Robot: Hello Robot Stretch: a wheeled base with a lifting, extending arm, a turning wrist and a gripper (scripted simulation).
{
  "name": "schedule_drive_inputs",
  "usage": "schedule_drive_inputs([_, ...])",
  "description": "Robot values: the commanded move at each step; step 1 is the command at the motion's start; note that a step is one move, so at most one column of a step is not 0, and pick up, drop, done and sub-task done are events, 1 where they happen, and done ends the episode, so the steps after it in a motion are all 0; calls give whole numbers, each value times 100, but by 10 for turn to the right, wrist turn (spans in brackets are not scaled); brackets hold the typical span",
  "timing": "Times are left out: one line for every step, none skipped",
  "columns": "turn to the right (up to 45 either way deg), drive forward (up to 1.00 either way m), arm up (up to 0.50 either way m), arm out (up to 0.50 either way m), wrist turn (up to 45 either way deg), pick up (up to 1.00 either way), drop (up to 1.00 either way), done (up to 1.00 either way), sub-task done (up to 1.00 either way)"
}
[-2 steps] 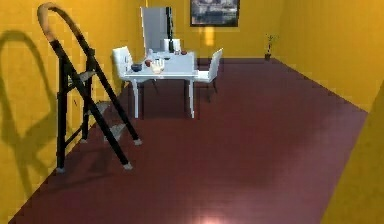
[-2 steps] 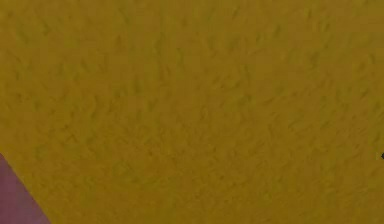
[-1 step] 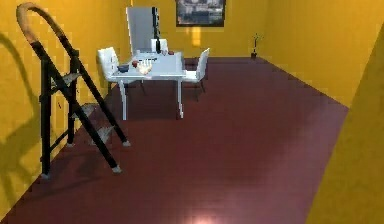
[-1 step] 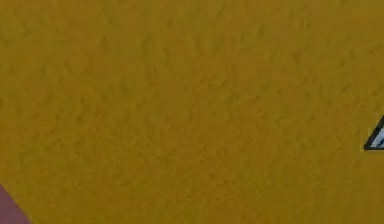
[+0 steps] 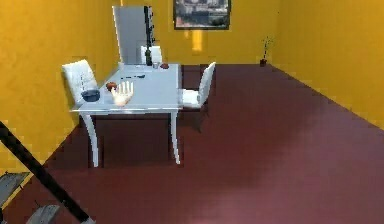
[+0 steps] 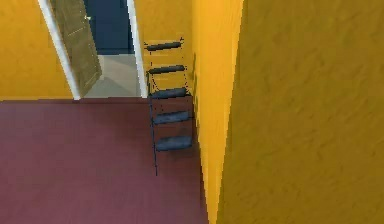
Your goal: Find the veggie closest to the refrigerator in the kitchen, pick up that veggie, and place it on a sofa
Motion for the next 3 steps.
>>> schedule_drive_inputs([210, 0, 0, 0, 0, 0, 0, 0, 0])
schedule_drive_inputs([0, 100, 0, 0, 0, 0, 0, 0, 0])
schedule_drive_inputs([30, 0, 0, 0, 0, 0, 0, 0, 0])
